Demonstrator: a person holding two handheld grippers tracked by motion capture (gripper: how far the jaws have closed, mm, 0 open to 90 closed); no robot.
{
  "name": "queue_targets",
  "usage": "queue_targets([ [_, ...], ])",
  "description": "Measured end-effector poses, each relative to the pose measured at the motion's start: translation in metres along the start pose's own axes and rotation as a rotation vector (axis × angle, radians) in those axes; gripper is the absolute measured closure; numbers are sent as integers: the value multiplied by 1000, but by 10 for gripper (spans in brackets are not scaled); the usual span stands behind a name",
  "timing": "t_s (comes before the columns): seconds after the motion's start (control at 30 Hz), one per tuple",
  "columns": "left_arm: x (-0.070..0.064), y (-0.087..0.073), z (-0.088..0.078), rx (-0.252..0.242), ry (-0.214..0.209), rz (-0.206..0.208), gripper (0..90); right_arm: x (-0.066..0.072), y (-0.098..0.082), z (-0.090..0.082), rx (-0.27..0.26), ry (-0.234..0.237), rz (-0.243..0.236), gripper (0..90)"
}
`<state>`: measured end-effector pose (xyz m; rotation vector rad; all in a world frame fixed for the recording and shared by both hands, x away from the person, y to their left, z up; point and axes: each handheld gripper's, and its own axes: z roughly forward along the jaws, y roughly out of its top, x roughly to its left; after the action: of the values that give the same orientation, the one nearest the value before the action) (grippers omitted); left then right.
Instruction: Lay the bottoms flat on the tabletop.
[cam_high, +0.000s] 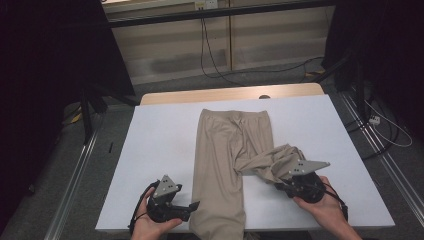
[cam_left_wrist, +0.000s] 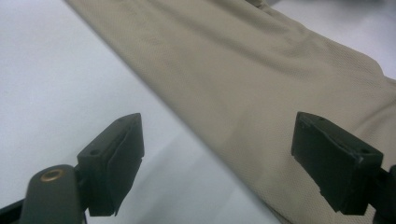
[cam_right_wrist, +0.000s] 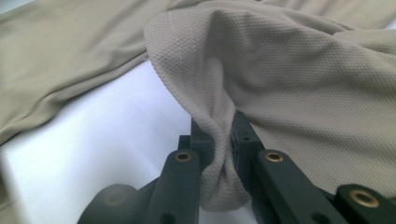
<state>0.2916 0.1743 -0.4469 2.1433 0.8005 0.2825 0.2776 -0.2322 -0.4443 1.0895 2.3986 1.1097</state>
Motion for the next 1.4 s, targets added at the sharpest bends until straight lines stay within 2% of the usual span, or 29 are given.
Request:
queue_targets([
  [0.13,0,1,1,3,-4,-2,173,10,-12,-14,-7,42,6,824],
  [0.27,0,1,1,-2,-6,-7,173,23,-20,-22,7,98,-29,841],
  [0.33,0,2,2,-2,-5,-3,173,30,-24,-23,40,140,-38,814],
  [0.37,0,2,2,-2,-7,-6,173,33,-26,-22,52,143,-38,761],
  [0.43,1,3,3,-4,-14,-6,173,35,-27,-24,47,126,-34,577],
  [0.57,1,5,4,-8,-20,-1,173,26,-21,-33,-47,73,27,366],
  [0.63,1,7,6,-4,-22,2,173,21,-16,-35,-83,36,44,398],
  [0.7,2,8,8,-3,-28,6,173,14,-9,-33,-101,-45,57,357],
  [0.73,1,9,9,-3,-34,4,173,10,-7,-31,-101,-67,58,355],
  [0.8,1,10,11,1,-38,14,173,2,-4,-25,-83,-89,55,342],
  [0.87,1,11,12,2,-42,20,173,-6,-4,-13,-46,-120,50,341],
  [0.9,1,12,12,0,-42,24,173,-10,-4,-6,-20,-120,53,341],
  [0.93,1,12,13,3,-48,23,173,-12,-5,0,11,-129,54,344],
  [1.0,1,13,14,2,-52,28,173,-11,-8,9,53,-130,52,406],
  [1.03,0,13,14,2,-52,24,174,-7,-10,8,47,-146,33,527],
  [1.07,0,13,14,6,-52,23,174,-5,-10,5,51,-112,33,753],
  [1.13,0,14,15,3,-56,23,174,4,-15,0,61,-90,34,875],
  [1.17,1,14,15,5,-52,29,174,10,-18,-3,64,-81,12,882],
  [1.23,1,14,15,7,-51,27,174,19,-21,-10,71,-32,8,887],
  [1.4,2,14,15,9,-51,26,174,52,-37,-23,99,95,-31,887],
])
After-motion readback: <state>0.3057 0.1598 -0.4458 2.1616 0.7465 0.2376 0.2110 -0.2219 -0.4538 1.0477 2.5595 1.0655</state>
